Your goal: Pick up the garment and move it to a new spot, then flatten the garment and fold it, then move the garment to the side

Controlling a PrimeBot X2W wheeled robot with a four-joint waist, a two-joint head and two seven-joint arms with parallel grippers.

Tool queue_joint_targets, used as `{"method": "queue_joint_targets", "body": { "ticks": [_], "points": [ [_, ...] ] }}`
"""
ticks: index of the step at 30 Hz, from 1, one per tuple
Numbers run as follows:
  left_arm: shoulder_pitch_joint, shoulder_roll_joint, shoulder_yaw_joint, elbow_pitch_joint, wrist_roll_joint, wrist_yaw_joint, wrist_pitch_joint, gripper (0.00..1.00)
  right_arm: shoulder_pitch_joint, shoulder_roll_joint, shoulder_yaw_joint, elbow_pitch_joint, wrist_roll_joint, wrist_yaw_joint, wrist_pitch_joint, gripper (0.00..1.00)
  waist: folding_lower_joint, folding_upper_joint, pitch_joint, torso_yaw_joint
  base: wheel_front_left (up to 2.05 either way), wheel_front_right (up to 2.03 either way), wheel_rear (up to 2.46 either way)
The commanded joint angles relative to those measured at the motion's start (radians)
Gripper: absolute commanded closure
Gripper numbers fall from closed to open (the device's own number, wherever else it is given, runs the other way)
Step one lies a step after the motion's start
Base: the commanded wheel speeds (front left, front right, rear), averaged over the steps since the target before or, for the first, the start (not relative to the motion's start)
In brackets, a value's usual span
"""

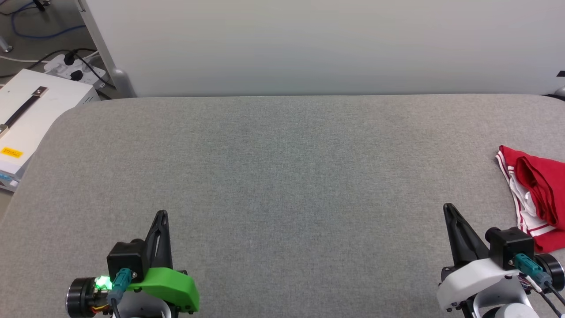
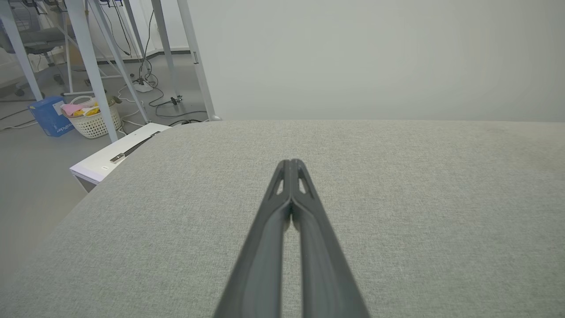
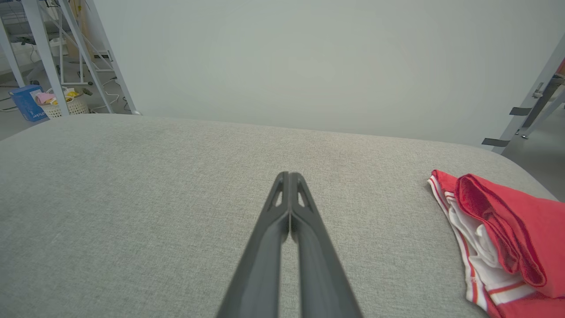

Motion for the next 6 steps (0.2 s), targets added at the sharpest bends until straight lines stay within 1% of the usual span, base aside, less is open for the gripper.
{"method": "queue_joint_targets", "body": {
  "ticks": [1,6],
  "points": [
    [-0.021,-0.005,0.001,-0.005,0.011,0.002,0.006,1.00,-0.011,0.003,-0.002,-0.009,-0.014,0.000,0.006,1.00,0.0000,0.0000,0.000,0.000,0.00,0.00,0.00],
    [-0.023,-0.005,0.001,-0.008,0.015,0.002,0.016,1.00,-0.012,0.004,-0.002,-0.013,-0.020,-0.001,0.017,1.00,0.0000,0.0000,-0.002,0.000,0.00,0.00,0.00]
  ]
}}
